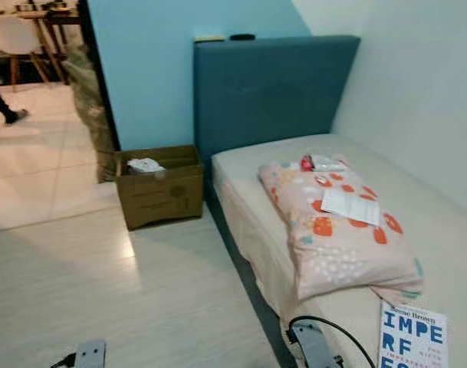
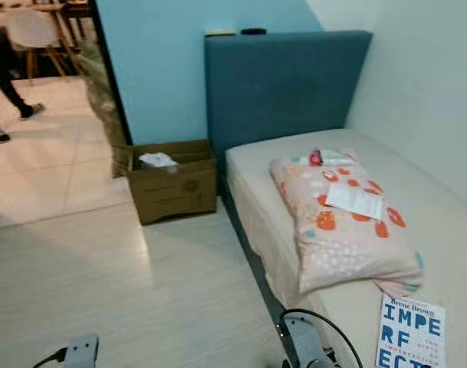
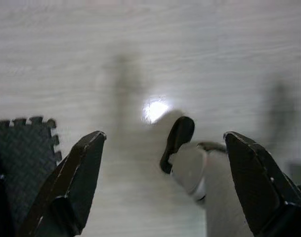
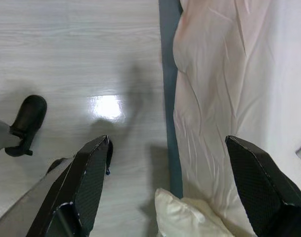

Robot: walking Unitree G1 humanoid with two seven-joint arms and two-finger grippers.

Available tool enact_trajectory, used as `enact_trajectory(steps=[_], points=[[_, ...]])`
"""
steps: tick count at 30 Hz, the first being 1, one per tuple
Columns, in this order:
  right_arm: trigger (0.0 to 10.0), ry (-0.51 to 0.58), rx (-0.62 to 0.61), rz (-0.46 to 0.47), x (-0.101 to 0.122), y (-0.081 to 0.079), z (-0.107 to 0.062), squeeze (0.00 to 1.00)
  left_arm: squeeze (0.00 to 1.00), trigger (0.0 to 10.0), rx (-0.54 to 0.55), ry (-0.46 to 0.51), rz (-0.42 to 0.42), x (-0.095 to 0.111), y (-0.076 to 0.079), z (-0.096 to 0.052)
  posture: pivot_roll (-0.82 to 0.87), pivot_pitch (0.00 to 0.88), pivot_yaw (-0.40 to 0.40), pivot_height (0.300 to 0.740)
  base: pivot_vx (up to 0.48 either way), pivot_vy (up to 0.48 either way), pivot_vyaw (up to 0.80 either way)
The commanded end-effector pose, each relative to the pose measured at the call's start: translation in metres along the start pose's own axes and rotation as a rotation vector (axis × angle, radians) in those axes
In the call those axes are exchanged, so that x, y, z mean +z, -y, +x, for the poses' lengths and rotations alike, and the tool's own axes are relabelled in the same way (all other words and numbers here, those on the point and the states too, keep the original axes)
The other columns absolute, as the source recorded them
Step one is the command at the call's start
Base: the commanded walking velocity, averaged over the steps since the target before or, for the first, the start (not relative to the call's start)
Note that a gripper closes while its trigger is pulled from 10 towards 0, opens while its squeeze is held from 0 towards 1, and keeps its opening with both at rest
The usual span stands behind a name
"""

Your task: Clean up the room

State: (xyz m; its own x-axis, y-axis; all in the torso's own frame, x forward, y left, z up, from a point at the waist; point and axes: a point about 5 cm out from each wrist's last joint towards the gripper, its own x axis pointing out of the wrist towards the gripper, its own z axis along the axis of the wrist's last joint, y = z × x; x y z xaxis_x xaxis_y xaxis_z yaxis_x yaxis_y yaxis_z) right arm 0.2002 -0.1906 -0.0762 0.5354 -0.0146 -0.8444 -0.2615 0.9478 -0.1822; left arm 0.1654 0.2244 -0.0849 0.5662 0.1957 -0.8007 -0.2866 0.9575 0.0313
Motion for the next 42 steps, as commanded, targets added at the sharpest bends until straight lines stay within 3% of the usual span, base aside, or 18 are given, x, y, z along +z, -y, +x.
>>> enact_trajectory(steps=[1, 14, 25, 37, 38, 39, 40, 42], points=[[10.0, -0.016, 0.001, -0.011, -0.003, 0.002, 0.0, 0.0, 0.0, 10.0, -0.008, -0.005, -0.018, -0.002, 0.007, 0.0, -0.02, 0.0, -0.087, 0.726, 0.0, 0.0, 0.0], [10.0, -0.017, -0.023, 0.0, 0.002, 0.007, 0.0, 0.0, 0.0, 10.0, -0.036, 0.04, -0.014, 0.014, 0.017, 0.003, -0.03, 0.0, -0.104, 0.726, 0.0, 0.0, 0.0], [10.0, -0.055, -0.043, -0.032, -0.006, 0.007, -0.001, 0.0, 0.0, 10.0, -0.04, 0.028, -0.013, 0.009, 0.017, 0.002, -0.04, 0.0, -0.098, 0.726, 0.0, 0.0, 0.0], [10.0, -0.07, -0.047, 0.048, -0.01, 0.009, -0.001, 0.0, 0.0, 10.0, -0.074, 0.012, -0.04, 0.005, 0.019, 0.002, -0.03, 0.0, -0.082, 0.726, 0.0, 0.0, 0.0], [10.0, -0.061, -0.046, 0.059, -0.007, 0.009, -0.001, 1.0, 0.71, 10.0, -0.078, 0.019, -0.048, 0.008, 0.019, 0.002, -0.03, 0.0, -0.078, 0.726, 0.0, 0.0, 0.0], [10.0, -0.061, -0.046, 0.059, -0.007, 0.009, -0.001, 1.0, 0.71, 10.0, -0.078, 0.019, -0.048, 0.008, 0.019, 0.002, -0.03, 0.0, -0.078, 0.726, 0.0, 0.0, 0.0], [10.0, -0.052, -0.047, 0.062, -0.004, 0.009, -0.001, 1.0, 1.0, 10.0, -0.084, 0.028, -0.064, 0.012, 0.019, 0.003, -0.03, 0.0, -0.079, 0.726, 0.0, 0.0, 0.0], [10.0, -0.044, -0.049, 0.069, -0.002, 0.009, 0.0, 1.0, 1.0, 10.0, -0.086, 0.035, -0.074, 0.015, 0.019, 0.003, -0.03, 0.0, -0.076, 0.726, 0.0, 0.0, 0.0]])
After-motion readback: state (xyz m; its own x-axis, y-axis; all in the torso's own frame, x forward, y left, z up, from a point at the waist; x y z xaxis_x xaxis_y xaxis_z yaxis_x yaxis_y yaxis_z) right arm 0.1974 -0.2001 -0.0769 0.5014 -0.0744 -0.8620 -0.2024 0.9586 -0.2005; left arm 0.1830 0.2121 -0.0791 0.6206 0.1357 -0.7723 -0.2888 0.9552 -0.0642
